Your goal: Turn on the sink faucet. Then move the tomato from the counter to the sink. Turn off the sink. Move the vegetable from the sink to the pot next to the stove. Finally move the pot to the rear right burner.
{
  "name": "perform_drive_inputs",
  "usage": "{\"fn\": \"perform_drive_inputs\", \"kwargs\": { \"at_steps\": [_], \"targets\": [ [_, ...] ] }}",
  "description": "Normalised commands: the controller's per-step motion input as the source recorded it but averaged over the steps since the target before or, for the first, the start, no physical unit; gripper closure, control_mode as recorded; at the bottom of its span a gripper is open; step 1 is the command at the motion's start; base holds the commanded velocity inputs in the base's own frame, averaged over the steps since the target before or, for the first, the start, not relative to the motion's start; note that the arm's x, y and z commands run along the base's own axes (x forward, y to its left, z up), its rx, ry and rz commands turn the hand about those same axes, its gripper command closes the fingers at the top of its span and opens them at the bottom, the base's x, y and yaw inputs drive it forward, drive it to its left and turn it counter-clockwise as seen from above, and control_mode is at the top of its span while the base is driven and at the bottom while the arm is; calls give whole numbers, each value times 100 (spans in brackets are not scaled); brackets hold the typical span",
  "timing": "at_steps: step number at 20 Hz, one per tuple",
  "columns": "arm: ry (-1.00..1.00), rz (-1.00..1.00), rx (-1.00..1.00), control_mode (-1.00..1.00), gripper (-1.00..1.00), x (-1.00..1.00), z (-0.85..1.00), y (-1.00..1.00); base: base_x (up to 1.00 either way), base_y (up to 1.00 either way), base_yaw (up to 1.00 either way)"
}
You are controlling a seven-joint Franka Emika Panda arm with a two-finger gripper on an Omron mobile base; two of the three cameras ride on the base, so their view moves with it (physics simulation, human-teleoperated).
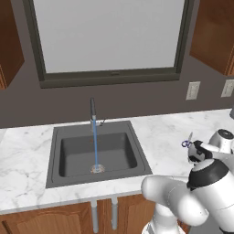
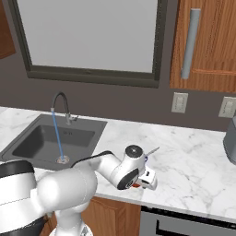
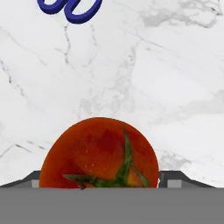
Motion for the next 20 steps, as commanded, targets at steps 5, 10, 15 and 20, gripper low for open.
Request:
{"fn": "perform_drive_inputs", "kwargs": {
  "at_steps": [5, 10, 15, 20],
  "targets": [
    [0, 0, -2, -100, 100, 0, -18, 11, 0, 0, 0],
    [-3, 1, 0, -100, 100, -6, 9, 44, 0, 0, 0],
    [-1, 1, 0, -100, 100, -10, 41, 86, 0, 0, 0],
    [0, 1, 0, -100, 100, 2, 36, 100, 0, 0, 0]
  ]
}}
